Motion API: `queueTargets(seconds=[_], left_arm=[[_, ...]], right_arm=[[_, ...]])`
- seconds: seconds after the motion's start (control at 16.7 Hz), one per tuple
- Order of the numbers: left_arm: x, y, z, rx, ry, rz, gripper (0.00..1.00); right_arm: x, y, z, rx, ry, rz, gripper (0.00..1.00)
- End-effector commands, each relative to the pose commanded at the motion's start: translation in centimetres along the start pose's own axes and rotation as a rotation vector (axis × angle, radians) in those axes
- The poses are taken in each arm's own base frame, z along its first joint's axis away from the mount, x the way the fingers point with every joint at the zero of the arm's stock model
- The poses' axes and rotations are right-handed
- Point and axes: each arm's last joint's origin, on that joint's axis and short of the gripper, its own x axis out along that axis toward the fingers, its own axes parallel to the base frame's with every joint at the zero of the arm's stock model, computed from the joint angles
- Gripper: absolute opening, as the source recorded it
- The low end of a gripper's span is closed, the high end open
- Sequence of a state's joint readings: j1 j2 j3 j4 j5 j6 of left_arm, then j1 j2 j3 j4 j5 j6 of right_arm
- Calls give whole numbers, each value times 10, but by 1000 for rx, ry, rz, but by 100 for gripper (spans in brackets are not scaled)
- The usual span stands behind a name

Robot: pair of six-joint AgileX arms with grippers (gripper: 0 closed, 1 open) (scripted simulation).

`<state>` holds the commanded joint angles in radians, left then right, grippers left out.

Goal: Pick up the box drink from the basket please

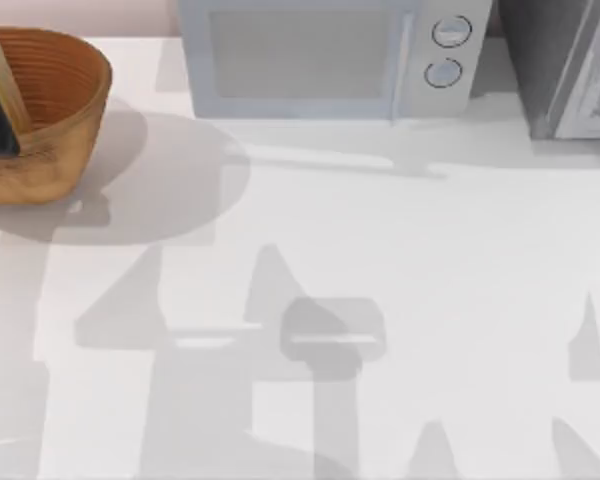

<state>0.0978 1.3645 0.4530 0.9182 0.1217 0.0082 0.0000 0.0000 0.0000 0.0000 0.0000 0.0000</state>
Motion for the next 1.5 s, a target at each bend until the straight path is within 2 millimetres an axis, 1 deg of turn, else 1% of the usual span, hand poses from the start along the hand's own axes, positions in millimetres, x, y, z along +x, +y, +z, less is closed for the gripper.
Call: queueTargets(seconds=[0.18,0.3,0.48,0.6,0.84,0.9,1.02,1.14,1.5], left_arm=[[34,9,-24,1,1,-1,100],[50,14,-42,1,4,-2,100],[65,19,-64,2,11,-2,100],[70,21,-73,2,14,-2,100],[70,21,-74,2,15,-2,100],[70,19,-68,11,-9,-4,100],[72,20,-71,6,6,-3,100],[80,20,-73,2,16,-2,100],[114,21,-75,1,15,-2,100]], right_arm=[[0,0,0,0,0,0,100],[0,0,0,0,0,0,100],[0,0,0,0,0,0,100],[0,0,0,0,0,0,100],[0,0,0,0,0,0,100],[0,0,0,0,0,0,100],[0,0,0,0,0,0,100],[0,0,0,0,0,0,100],[0,0,0,0,0,0,100]])
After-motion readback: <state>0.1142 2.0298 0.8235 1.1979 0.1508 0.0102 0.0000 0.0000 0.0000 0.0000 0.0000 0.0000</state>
